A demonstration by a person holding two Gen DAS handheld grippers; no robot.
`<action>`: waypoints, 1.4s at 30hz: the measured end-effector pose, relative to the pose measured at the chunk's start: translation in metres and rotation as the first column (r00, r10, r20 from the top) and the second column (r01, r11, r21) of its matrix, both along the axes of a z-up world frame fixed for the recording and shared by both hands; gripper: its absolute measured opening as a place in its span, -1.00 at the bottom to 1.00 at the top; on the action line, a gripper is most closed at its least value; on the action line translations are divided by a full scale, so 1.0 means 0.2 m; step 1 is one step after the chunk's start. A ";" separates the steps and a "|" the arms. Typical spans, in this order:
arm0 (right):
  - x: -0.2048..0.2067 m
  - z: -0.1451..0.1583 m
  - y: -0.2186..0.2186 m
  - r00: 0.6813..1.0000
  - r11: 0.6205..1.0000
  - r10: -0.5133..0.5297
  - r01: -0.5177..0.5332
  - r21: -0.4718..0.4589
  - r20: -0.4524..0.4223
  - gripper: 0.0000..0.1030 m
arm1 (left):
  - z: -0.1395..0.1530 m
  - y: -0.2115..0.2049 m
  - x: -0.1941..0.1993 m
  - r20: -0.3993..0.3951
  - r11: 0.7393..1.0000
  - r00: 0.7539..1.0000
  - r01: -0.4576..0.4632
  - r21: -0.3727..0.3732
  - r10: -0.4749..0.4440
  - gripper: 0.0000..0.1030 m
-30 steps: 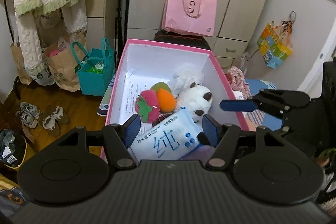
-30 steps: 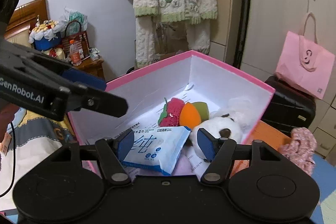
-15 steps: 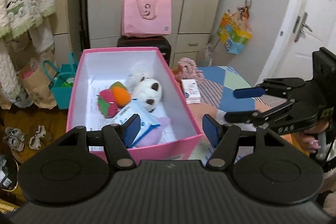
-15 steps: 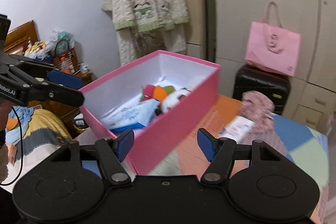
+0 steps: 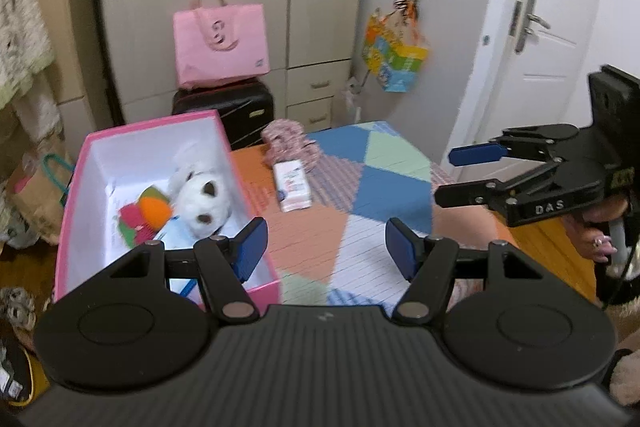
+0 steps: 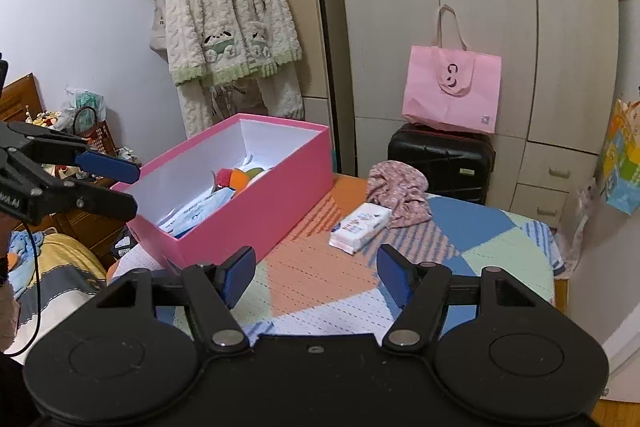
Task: Organize soft objects
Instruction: 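Move the left gripper to the small white wipes packet while the right gripper approaches the pink floral cloth, then close the left gripper on the small wipes packet while the right gripper grasps the pink floral cloth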
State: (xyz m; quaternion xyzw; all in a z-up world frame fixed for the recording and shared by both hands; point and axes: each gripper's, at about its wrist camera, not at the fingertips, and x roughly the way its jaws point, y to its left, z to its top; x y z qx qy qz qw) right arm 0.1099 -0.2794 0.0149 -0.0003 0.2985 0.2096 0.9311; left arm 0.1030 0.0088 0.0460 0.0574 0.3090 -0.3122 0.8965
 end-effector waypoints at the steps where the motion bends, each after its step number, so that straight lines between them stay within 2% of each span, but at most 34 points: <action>1: -0.01 0.01 -0.01 1.000 1.000 0.002 -0.002 -0.003 0.003 0.39 | 0.01 -0.02 -0.01 0.003 1.000 1.000 0.007 -0.004 -0.007 0.25; 5: -0.05 0.03 -0.09 0.998 0.999 0.026 -0.024 -0.040 0.057 0.47 | 0.01 -0.12 0.02 -0.029 1.000 0.999 -0.019 -0.024 0.019 0.25; 9: -0.02 0.02 -0.18 0.997 0.998 0.008 -0.003 -0.059 0.081 0.49 | 0.00 -0.24 0.06 0.005 0.999 0.999 -0.044 -0.004 0.044 0.25; 13: 0.06 0.02 -0.28 0.995 0.999 -0.007 0.012 -0.042 0.099 0.50 | -0.05 -0.35 0.11 0.016 0.999 0.999 -0.038 -0.018 0.039 0.25; 20: 0.23 0.08 -0.35 0.993 1.000 0.010 -0.010 0.005 0.120 0.61 | -0.12 -0.48 0.20 0.066 0.994 0.993 -0.100 -0.046 0.103 0.25; 27: 0.42 0.02 -0.39 0.995 0.995 -0.002 -0.008 0.103 0.099 0.61 | -0.23 -0.56 0.35 0.093 0.985 0.981 -0.173 -0.009 0.173 0.25; 35: 0.68 -0.03 -0.36 0.998 0.993 0.046 -0.051 0.108 0.052 0.61 | -0.39 -0.60 0.57 0.053 0.974 0.972 -0.228 -0.008 0.228 0.25; 42: 0.94 -0.17 -0.31 0.996 0.988 0.082 -0.078 0.132 -0.024 0.61 | -0.57 -0.66 0.75 -0.017 0.965 0.965 -0.261 0.007 0.261 0.25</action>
